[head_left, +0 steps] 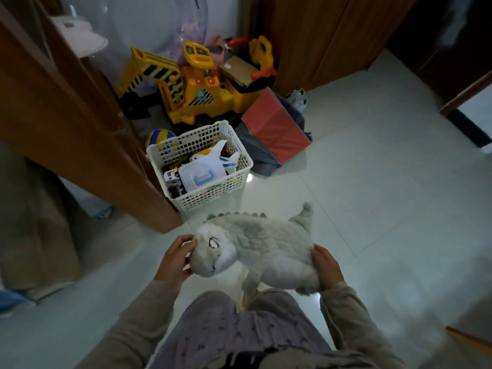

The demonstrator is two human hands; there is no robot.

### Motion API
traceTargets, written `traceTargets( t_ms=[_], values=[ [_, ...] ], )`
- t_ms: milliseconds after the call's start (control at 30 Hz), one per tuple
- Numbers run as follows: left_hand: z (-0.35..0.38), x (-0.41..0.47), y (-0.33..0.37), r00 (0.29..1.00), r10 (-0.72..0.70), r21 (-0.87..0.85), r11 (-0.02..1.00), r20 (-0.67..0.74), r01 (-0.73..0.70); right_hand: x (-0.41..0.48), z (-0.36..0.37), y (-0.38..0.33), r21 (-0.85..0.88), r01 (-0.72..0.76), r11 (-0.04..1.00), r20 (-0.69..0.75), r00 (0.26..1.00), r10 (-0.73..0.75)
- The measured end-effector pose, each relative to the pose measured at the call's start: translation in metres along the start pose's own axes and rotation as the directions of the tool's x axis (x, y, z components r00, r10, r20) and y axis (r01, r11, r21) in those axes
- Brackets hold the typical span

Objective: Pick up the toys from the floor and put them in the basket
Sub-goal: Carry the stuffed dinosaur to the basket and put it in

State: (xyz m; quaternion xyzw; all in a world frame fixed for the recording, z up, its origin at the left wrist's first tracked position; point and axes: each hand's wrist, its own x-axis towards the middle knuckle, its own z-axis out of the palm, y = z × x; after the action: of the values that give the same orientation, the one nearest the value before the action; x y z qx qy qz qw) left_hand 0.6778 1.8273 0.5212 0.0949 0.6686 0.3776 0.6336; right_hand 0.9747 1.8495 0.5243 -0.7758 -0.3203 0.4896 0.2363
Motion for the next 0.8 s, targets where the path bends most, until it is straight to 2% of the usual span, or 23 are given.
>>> traceTargets(
  t_ms=[200,433,800],
  values=[
    [0.026,0.016,0.011,0.987,-0.005,-0.163,0.986,-0.16,-0.021,0.075,0.003,-0.071,-0.126,0.089,0.988,0.182,0.981,-0.065],
    [0.043,0.044,0.038,0.961,-0.058,-0.291,0.956,-0.27,-0.024,0.134,0.032,-0.14,-0.158,0.157,0.975,0.326,0.94,-0.099],
    [0.04,0.145,0.136,0.949,-0.091,-0.241,0.97,-0.302,0.016,0.22,0.091,-0.219,-0.193,0.096,0.976,0.322,0.946,-0.029]
  ],
)
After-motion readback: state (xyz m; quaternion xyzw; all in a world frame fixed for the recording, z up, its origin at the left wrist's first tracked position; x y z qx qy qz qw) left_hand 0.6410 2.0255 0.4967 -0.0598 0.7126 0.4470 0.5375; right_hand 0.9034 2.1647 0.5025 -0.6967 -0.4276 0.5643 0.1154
